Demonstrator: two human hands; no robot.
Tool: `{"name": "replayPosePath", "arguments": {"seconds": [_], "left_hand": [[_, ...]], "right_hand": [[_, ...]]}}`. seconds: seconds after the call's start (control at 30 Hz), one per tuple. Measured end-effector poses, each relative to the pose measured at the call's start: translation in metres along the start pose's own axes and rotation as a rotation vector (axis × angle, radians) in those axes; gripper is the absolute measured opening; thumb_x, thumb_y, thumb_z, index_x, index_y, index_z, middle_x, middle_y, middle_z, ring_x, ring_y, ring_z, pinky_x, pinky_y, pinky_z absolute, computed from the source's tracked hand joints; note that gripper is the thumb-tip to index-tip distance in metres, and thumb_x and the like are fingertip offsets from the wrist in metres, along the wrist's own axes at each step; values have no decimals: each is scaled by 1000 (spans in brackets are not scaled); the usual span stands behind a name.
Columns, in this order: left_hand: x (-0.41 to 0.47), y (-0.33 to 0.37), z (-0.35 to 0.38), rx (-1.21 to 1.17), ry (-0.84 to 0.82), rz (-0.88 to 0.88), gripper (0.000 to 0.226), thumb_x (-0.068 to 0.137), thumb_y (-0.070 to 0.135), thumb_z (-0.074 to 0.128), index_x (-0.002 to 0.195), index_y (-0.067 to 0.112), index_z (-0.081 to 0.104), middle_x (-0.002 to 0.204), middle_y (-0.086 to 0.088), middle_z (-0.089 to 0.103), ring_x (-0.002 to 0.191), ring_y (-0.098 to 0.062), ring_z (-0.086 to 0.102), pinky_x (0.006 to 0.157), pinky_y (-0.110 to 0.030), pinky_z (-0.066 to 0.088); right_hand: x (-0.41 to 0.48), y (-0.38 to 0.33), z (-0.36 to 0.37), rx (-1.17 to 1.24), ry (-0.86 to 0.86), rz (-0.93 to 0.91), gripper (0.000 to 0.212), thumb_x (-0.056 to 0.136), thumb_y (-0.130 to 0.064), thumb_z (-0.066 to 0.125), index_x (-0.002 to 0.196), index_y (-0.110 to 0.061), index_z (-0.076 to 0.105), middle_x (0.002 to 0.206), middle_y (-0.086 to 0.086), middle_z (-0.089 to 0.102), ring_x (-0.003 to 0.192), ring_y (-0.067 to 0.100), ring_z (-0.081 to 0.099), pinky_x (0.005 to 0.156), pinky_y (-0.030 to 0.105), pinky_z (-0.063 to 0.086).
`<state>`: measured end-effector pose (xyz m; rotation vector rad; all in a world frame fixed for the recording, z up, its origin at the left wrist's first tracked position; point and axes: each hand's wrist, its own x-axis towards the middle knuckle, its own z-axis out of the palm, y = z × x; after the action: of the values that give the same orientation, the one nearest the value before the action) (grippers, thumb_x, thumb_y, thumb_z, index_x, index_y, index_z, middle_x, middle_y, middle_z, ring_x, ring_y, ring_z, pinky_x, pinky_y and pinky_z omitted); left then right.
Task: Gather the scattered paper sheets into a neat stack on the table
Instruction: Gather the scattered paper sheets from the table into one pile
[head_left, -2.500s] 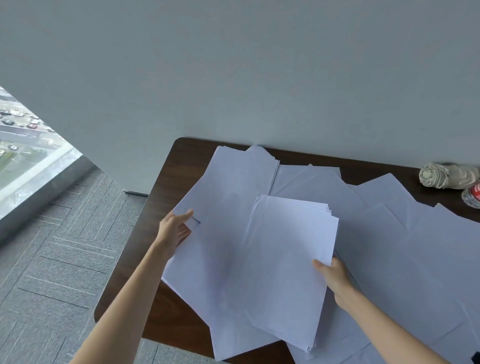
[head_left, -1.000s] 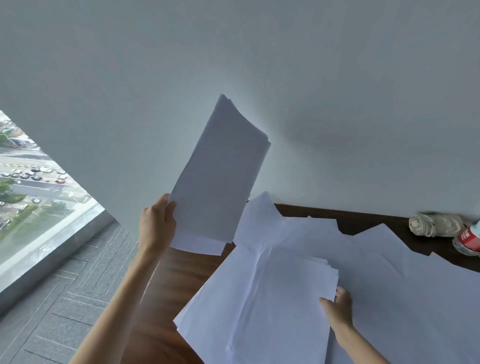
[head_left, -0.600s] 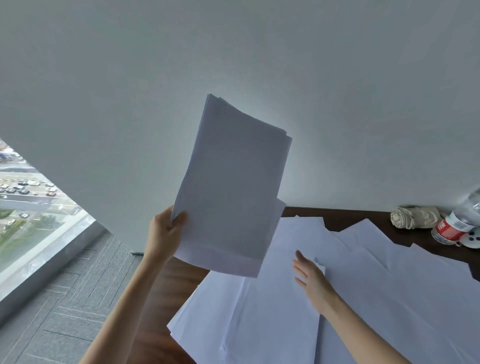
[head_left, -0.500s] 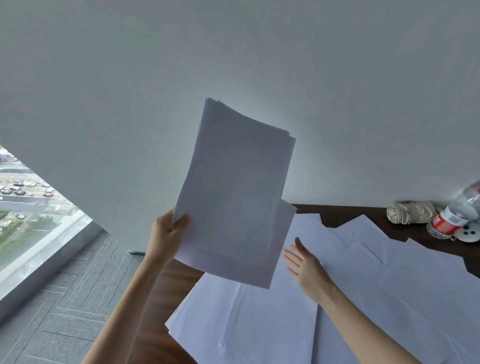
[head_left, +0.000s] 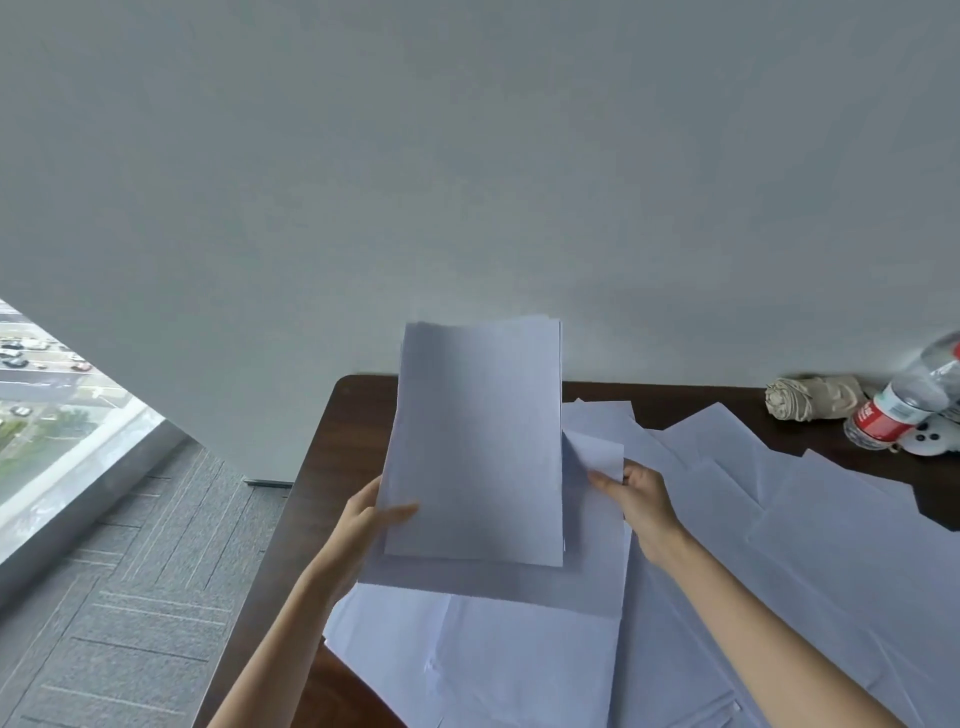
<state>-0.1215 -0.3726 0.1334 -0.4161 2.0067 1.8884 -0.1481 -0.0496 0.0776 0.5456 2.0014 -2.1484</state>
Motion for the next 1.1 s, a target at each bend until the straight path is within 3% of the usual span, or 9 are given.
{"name": "replayPosePath", "arguments": {"seconds": [0.17,0.3,0.43,0.53,0.63,0.8,0.9,1.0,1.1], "left_hand": [[16,-16,6,-124,40,-69,27,89,18,67,115,12,69,111,-14,73,98,-30,71,80,-38,57],[33,-22,12,-156,85,-157,34,87,36,69,109,11,72,107,-7,75,94,-20,73,72,-27,53],[44,-27,17,-221,97,-94,36,86,35,72,112,11,70,108,-6,75,99,-26,71,89,-42,56],[51,-36,19,-249,184,-27,30,84,32,74,103,8,71,97,-11,70,87,-30,65,85,-45,52],[57,-43,22,-263,281,-22,16,93,23,65,97,8,69,92,-8,65,81,-24,60,79,-37,51],[46,-58,16,-251,349,2,10,96,21,61,96,13,67,91,-4,66,81,-22,60,74,-32,53],[32,-67,12,-320,285,-92,20,93,26,66,109,14,68,105,-6,72,91,-25,67,81,-37,54],[14,-77,19,-367,85,-218,38,91,34,65,123,14,67,119,-6,71,111,-26,67,89,-39,52],[0,-84,34,-426,24,-206,39,93,30,61,127,12,65,125,-10,68,115,-28,64,90,-39,51]], "right_hand": [[-5,-9,-14,-23,-88,9,14,87,0,65,95,-7,74,91,7,76,84,23,72,67,24,57],[-5,-18,-22,-84,-162,7,18,86,-3,67,104,-4,72,103,9,74,96,22,71,86,32,55],[-4,-27,-26,-127,-185,28,17,87,-2,66,101,-8,72,101,4,75,94,18,71,87,31,55],[-1,-30,-26,-129,-136,40,14,86,-2,67,94,-13,72,96,3,76,87,16,72,83,31,56],[0,-26,-27,-125,-61,47,11,86,-3,67,89,-13,71,93,2,75,81,16,72,78,30,57],[-5,-8,-30,-66,75,118,7,87,-5,67,87,-11,69,96,9,72,84,27,69,76,36,57],[-10,-3,-30,-57,81,136,8,87,-4,67,87,-12,69,95,8,71,84,26,68,78,35,56],[-14,-6,-36,-71,67,123,7,88,-5,67,88,-12,69,96,7,72,84,24,68,78,34,56],[-14,-16,-42,-125,-19,68,9,87,-3,66,92,-8,72,93,3,74,81,20,70,80,32,56]]}}
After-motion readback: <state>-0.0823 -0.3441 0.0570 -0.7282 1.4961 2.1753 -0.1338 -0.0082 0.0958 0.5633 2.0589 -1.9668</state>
